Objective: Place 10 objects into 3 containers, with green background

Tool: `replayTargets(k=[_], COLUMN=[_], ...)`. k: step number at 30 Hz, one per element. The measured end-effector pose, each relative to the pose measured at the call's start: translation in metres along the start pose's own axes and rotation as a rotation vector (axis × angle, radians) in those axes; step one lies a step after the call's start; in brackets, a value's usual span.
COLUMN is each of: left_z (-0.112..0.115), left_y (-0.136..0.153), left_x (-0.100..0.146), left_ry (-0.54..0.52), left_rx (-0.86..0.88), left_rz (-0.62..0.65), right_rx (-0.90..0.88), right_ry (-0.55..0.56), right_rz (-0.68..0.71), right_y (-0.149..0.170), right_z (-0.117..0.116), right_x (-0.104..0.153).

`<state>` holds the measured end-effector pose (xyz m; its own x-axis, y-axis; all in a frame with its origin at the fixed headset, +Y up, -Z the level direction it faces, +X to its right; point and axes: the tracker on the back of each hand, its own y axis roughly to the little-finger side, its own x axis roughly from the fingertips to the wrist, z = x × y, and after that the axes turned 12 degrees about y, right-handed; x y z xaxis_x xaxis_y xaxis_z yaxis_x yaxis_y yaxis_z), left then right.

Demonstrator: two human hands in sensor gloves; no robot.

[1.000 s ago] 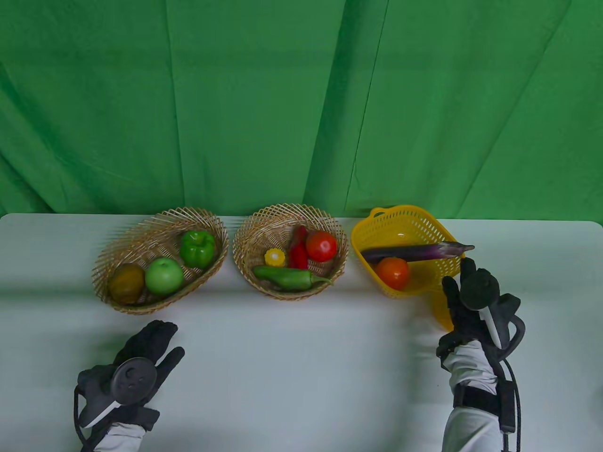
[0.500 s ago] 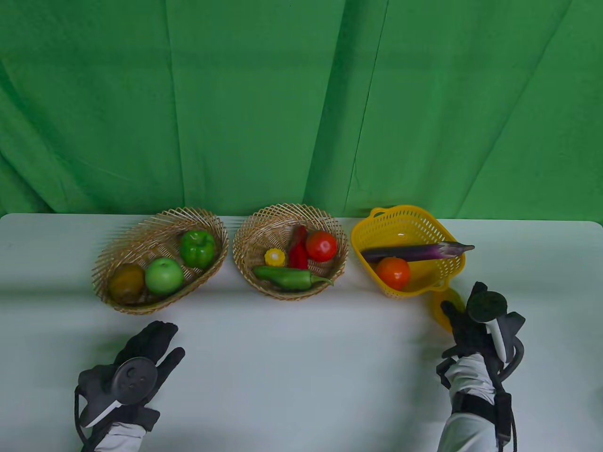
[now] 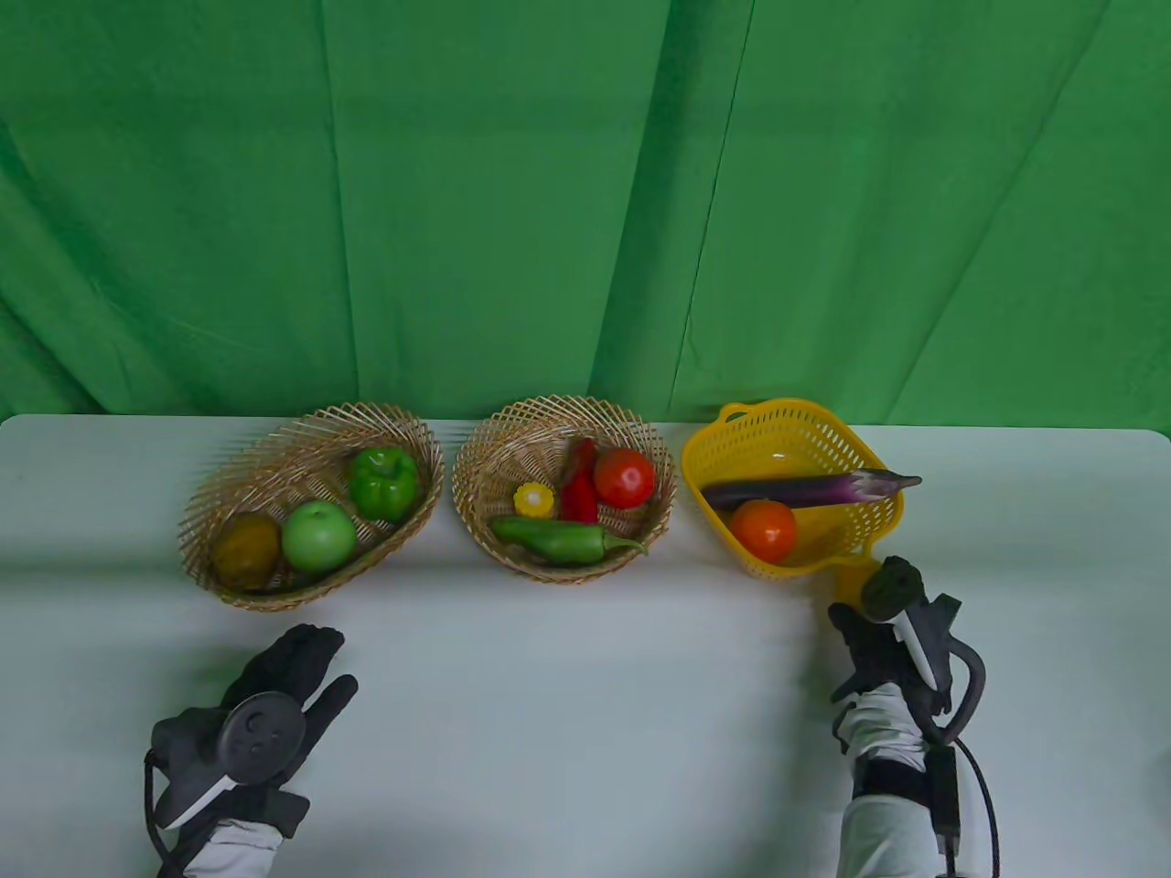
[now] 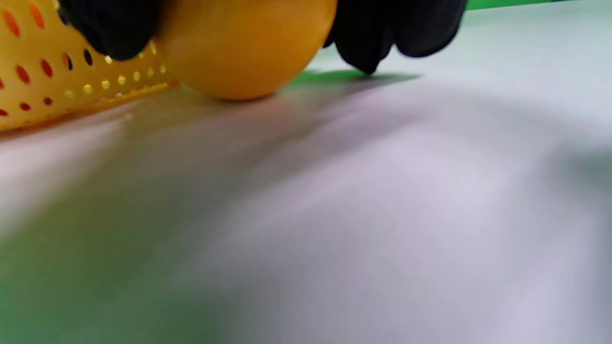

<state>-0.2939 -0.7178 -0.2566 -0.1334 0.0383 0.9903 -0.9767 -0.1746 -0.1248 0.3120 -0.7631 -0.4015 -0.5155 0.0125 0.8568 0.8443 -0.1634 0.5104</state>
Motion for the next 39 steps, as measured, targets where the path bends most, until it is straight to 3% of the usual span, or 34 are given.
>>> replayTargets(k=[14,25,39], left_z=[-0.002,-0.002,-0.003], left_y=[0.001,0.001,0.001], left_x=[0.000,0.001,0.001], left_ry=[-0.006,-0.013,-0.028], left_rx=[0.005,0.009,0.013], left_rz=[-0.003,0.002,0.011], right_rx=[0.019,0.052,0.027], right_ry=[-0.007,0.021,0.182], right_rz=[-0.006,-0.044,-0.014], right_y=[0.007,0.016,-0.001], right_z=[0.014,0.044,0.089], right_x=[-0.002,0.001,0.009])
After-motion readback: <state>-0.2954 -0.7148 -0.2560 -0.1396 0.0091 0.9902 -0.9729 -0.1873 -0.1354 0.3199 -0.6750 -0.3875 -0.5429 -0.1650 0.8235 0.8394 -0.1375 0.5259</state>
